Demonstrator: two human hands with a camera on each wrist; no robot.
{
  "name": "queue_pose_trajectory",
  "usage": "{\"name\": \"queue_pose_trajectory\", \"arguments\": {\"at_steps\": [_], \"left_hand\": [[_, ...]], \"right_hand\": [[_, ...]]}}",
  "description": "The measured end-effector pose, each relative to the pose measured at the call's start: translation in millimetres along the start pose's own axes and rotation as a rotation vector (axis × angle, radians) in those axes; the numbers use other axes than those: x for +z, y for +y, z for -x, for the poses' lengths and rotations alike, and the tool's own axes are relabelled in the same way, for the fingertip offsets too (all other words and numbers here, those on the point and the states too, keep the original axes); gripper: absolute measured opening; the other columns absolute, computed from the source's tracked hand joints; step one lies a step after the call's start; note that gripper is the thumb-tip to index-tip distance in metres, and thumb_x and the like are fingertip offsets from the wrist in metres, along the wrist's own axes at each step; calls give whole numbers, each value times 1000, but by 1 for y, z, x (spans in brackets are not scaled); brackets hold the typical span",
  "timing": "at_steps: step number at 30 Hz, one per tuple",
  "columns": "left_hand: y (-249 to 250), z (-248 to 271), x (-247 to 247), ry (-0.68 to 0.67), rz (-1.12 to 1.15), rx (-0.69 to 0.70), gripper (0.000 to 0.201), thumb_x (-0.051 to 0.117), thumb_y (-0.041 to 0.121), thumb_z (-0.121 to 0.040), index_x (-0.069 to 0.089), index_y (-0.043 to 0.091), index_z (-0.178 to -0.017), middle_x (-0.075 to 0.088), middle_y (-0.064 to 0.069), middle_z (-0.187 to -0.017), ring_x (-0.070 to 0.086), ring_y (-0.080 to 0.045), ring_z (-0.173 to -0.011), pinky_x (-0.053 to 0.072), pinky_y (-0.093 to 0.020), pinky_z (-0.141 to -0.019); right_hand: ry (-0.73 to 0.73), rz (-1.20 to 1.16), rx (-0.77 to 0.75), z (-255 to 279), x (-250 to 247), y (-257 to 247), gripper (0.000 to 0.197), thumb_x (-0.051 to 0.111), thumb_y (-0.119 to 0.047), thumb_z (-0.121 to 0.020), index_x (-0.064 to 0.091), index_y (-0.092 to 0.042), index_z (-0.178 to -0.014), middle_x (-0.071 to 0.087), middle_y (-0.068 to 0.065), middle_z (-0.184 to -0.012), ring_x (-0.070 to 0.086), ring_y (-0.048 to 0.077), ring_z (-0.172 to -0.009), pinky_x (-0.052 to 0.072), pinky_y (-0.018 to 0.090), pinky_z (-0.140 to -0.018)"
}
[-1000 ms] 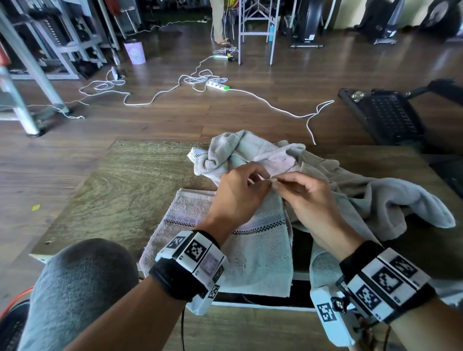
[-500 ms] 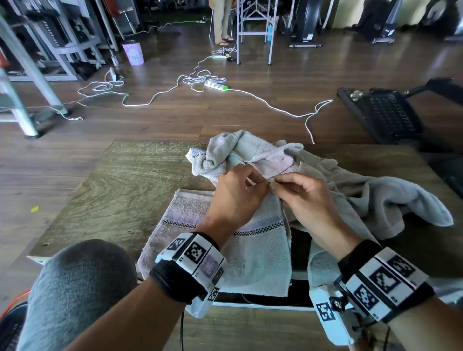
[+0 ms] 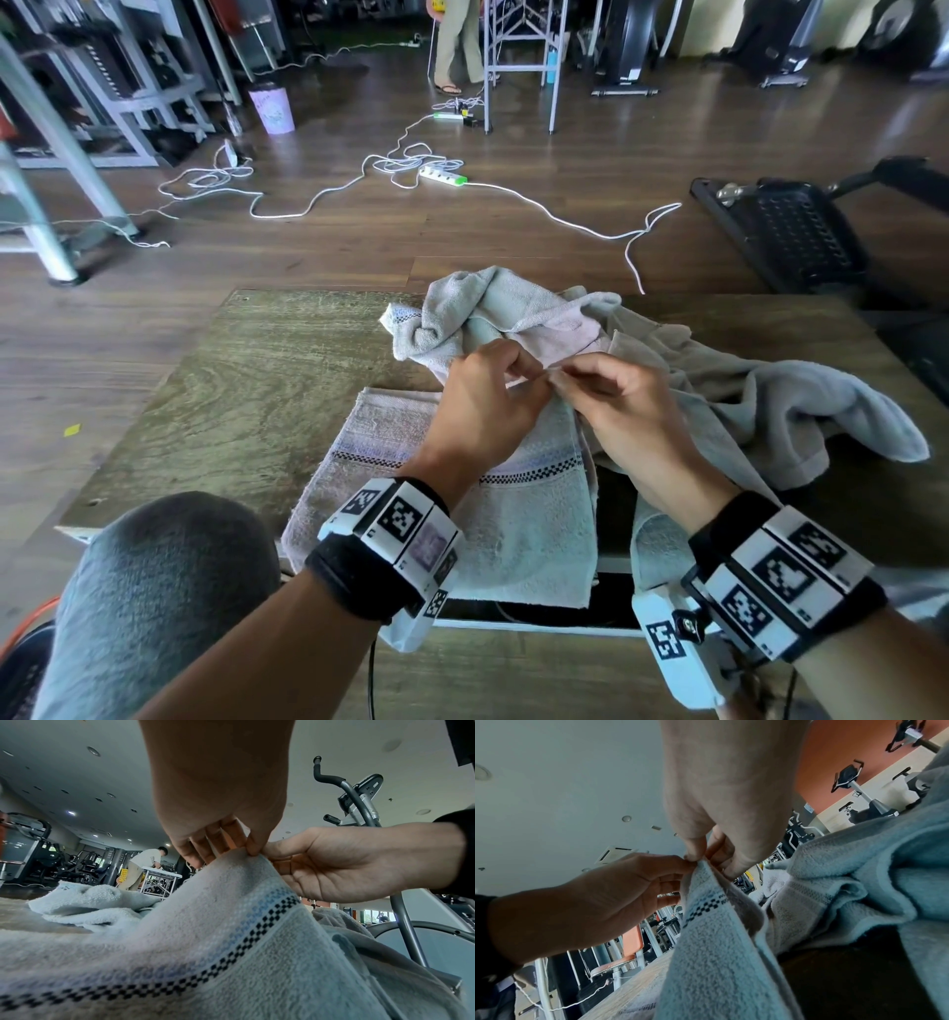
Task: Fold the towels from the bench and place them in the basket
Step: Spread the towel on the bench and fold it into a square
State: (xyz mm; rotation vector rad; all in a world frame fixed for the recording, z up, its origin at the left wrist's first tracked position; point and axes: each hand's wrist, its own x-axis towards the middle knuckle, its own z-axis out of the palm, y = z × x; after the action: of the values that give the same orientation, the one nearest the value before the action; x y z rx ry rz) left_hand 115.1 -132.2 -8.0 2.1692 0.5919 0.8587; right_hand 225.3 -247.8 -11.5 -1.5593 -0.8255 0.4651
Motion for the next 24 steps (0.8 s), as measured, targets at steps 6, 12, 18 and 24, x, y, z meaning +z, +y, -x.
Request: {"name": "queue_pose_trajectory", "arguments": {"at_steps": [6, 12, 18, 24], "left_hand": [[-3, -1, 1, -3, 3, 8, 18, 66, 31, -80, 70, 13, -83, 72, 4, -86, 67, -10, -84, 54, -33, -79], [0, -1, -5, -111, 112, 19, 9, 71, 20, -84, 65, 15, -81, 71, 5, -85, 67, -7, -85, 53, -31, -83], [-4, -1, -25, -288, 45, -8, 23, 73, 28, -87, 68, 9, -74, 67, -8, -74, 62, -24, -72, 50, -38, -73], [-22, 3, -64, -339, -153, 11, 11, 81, 26, -79, 76, 17, -84, 73, 12, -82, 64, 0, -75, 47, -13, -74]], "right_hand": [[-6, 42, -16, 1, -1, -3, 13, 73, -18, -90, 77, -19, -102, 78, -10, -90, 72, 3, -86, 52, 12, -79], [23, 161, -107, 1, -2, -4, 9, 70, -14, -92, 76, -18, -97, 76, -11, -88, 69, -3, -80, 47, 7, -72], [-39, 212, -215, 5, -6, -13, 23, 66, -10, -94, 69, -33, -92, 73, -15, -86, 66, -6, -78, 46, 7, -70], [39, 234, -177, 0, -23, -15, 13, 64, -16, -96, 74, -23, -101, 75, -11, -94, 67, -3, -84, 48, 8, -72]]}}
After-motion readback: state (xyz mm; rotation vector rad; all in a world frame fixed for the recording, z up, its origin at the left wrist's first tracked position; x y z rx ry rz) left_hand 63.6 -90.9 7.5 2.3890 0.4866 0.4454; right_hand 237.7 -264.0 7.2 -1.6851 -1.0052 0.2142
